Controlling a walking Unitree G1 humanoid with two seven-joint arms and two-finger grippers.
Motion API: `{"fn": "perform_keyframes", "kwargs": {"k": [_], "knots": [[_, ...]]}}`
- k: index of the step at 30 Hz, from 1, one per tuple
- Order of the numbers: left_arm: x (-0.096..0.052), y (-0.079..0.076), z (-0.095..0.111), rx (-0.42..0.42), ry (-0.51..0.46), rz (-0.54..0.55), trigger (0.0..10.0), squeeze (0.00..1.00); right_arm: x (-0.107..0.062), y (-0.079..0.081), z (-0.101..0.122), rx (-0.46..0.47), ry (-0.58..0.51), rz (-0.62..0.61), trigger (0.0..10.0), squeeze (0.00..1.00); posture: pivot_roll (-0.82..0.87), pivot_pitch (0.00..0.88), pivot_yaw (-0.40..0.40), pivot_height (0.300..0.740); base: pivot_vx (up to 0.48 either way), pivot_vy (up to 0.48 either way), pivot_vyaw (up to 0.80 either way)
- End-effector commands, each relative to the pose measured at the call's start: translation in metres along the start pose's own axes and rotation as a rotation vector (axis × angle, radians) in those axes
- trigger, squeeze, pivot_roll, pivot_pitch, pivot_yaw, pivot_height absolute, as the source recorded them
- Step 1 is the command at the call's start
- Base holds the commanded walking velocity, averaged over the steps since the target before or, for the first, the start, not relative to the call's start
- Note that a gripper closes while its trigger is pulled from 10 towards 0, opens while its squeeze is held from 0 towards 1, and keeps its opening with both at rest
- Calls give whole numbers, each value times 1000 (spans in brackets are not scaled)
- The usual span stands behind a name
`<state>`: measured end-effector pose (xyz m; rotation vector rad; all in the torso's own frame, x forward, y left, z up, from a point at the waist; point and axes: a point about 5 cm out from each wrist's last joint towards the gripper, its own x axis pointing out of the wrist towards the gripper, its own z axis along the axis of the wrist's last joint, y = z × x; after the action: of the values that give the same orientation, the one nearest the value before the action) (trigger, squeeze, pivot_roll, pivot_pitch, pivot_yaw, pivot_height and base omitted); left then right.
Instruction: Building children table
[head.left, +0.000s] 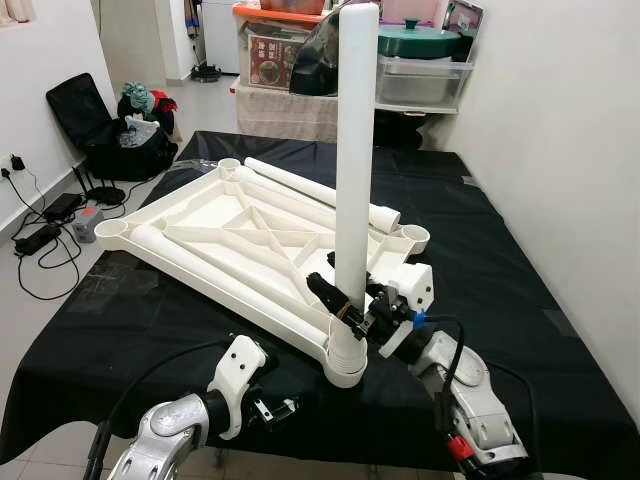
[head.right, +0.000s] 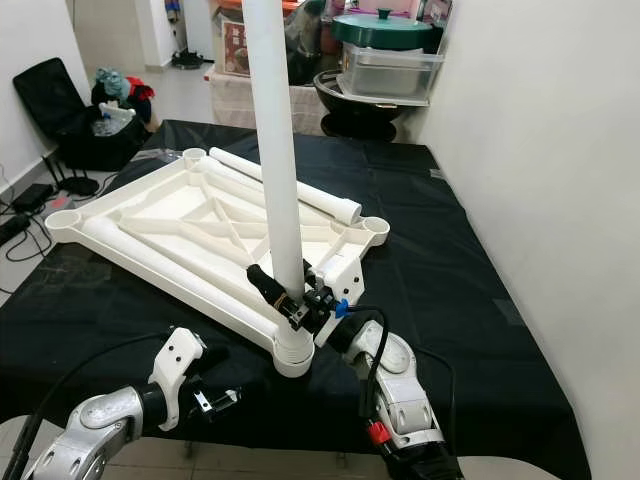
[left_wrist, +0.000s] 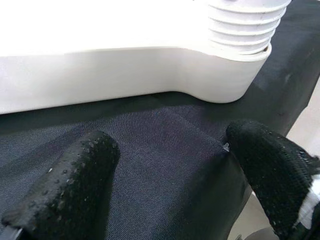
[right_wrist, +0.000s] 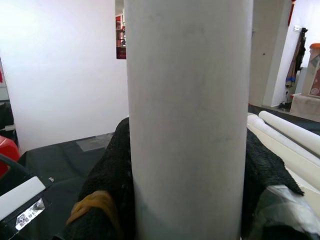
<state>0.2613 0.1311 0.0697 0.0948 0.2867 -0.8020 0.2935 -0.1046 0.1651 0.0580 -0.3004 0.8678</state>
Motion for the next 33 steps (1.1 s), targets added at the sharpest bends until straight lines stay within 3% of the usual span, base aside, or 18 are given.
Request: {"fn": "perform_keyframes", "kwargs": {"k": [1, 21, 27, 33], "knots": [[-5, 0, -10, -28, 39, 2, 10000, 0, 1, 7, -11, 64, 19, 8, 0, 0, 100, 0, -85, 740, 0, 0, 0], [-3, 3, -7, -16, 46, -23, 10000, 0, -10, 11, -16, 154, -44, -99, 0, 0, 81, 0, -49, 740, 0, 0, 0], [-2, 3, -6, -10, 49, -30, 10000, 0, -11, 9, -11, 126, -80, -141, 0, 0, 78, 0, -39, 740, 0, 0, 0], [-2, 4, -6, -8, 52, -32, 10000, 0, -12, 18, -15, 93, -63, -118, 0, 0, 76, 0, -36, 740, 0, 0, 0]]}}
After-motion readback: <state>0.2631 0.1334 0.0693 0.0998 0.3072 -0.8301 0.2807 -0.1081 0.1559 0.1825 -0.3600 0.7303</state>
